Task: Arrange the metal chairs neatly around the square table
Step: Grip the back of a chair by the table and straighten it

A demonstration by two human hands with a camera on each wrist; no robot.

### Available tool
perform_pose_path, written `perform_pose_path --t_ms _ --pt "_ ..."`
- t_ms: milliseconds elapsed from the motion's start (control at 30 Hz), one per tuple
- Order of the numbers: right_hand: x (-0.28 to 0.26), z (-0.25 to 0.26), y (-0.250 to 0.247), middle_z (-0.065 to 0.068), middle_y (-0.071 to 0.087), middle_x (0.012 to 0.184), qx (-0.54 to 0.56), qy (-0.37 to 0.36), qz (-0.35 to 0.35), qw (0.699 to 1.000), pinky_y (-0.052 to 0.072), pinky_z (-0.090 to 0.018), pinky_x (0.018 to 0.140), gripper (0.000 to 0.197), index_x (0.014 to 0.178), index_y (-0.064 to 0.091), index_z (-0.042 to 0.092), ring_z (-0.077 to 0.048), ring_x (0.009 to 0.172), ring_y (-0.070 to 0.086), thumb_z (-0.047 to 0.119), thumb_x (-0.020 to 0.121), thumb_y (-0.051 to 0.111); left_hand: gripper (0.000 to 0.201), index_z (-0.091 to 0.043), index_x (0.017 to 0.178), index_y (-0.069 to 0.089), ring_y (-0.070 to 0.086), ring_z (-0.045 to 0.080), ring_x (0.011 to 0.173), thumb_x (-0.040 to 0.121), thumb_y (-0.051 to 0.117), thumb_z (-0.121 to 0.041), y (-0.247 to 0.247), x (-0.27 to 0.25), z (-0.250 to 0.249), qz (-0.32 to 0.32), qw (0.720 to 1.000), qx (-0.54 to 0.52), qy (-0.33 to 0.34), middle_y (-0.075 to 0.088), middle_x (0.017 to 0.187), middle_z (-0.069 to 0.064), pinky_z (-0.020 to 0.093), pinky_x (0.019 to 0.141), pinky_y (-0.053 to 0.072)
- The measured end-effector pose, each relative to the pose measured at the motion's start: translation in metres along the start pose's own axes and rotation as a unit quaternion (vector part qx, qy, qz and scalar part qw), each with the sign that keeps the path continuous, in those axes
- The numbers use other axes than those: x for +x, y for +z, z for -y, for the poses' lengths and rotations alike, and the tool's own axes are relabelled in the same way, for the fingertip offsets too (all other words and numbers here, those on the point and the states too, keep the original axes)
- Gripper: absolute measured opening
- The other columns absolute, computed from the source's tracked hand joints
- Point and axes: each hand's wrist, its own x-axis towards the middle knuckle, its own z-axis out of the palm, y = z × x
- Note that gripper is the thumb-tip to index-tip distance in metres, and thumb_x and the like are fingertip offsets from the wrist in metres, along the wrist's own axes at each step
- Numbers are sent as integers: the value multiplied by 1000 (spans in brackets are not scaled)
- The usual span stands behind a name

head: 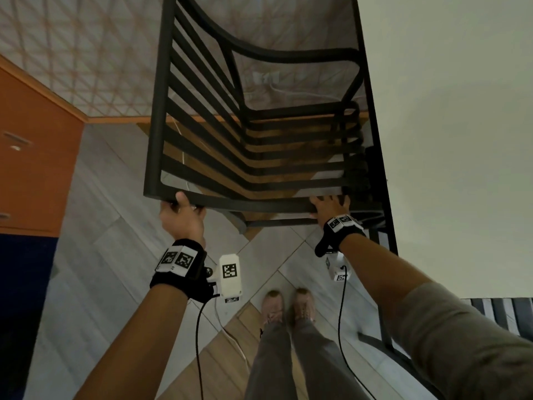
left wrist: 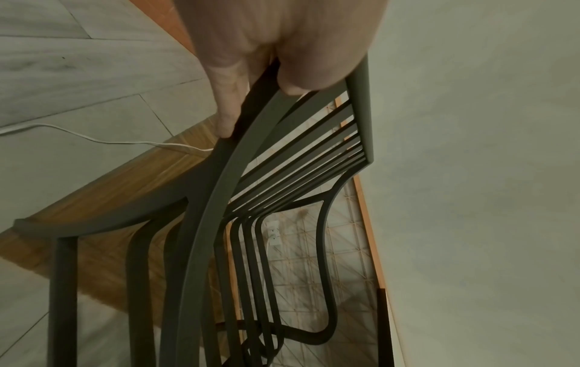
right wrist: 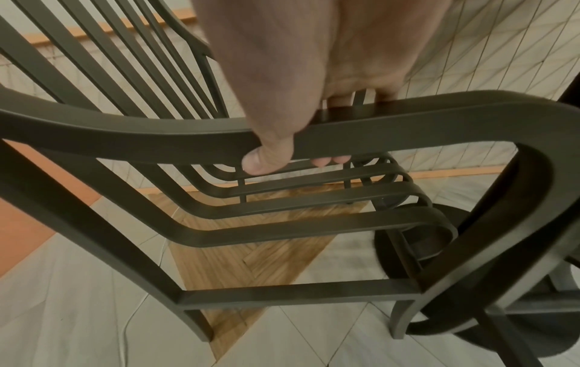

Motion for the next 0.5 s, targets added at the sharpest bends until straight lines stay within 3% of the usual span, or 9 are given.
perform_pose_path --t_ms 167,300,500 --pt "6 1 -7 -15 45 137 -1 -4 15 1000 1 -65 113 47 136 36 29 -36 133 30 35 92 51 35 -10 130 50 58 31 115 98 42 -20 13 4 -8 -11 1000 -4 -2 55 120 6 48 89 56" --pt "17 -7 -16 -14 51 130 21 5 -7 1000 -1 -65 113 39 133 43 28 -35 130 37 33 94 49 33 -14 129 50 57 24 109 98 43 -19 24 4 -8 12 1000 -6 4 53 127 9 45 89 56" --pt "12 -15 -2 -16 49 131 27 -5 -13 1000 -3 -66 112 43 134 41 28 -36 132 34 34 92 51 33 -16 130 51 56 23 109 97 43 -19 14 -6 2 2 1000 -8 -6 52 133 10 44 89 57"
